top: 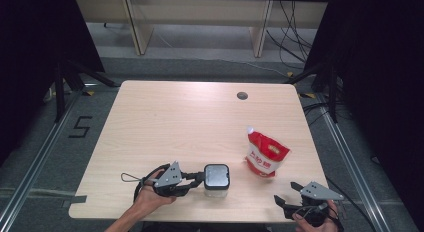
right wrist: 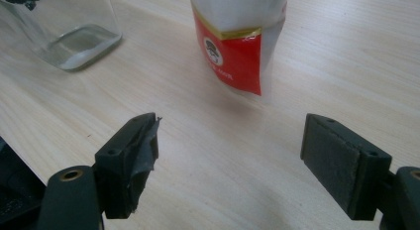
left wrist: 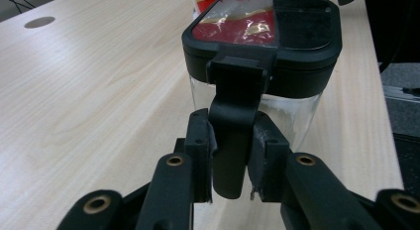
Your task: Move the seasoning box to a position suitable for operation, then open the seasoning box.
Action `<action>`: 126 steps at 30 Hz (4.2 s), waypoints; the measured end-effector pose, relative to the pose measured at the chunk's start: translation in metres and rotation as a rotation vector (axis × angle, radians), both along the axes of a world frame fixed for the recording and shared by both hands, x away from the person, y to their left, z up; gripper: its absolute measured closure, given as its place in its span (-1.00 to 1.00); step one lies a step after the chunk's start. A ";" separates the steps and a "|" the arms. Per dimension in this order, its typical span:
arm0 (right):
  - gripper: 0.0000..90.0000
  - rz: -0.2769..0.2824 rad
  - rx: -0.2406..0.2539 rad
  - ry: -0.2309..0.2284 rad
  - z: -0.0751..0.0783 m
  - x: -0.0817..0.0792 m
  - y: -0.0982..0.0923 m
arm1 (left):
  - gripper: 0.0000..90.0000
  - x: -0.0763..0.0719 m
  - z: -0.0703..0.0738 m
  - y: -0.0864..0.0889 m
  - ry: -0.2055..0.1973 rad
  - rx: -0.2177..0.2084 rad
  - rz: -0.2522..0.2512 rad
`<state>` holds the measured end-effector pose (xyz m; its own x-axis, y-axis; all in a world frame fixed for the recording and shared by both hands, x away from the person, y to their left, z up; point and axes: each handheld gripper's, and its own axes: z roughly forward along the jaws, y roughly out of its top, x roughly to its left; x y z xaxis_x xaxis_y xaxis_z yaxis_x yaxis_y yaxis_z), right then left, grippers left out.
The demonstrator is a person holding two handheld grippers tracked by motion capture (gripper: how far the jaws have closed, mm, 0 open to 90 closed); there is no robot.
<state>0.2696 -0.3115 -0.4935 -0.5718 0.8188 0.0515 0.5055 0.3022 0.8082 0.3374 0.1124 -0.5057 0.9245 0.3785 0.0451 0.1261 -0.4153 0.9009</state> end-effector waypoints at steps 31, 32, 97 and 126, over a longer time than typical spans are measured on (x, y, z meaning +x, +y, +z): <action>-0.47 0.035 0.002 -0.013 0.001 -0.001 0.002 | -0.09 -0.023 0.015 0.011 0.057 -0.021 0.049; -0.48 0.039 0.011 -0.003 0.001 -0.001 0.003 | -0.09 -0.024 0.017 0.012 0.069 -0.033 0.055; -0.11 0.241 0.110 -0.065 0.009 -0.009 0.060 | 0.93 -0.026 0.039 0.000 0.045 -0.088 0.078; 0.68 0.420 0.014 -0.163 0.014 0.003 0.106 | 0.93 -0.024 0.035 0.004 0.036 -0.114 0.062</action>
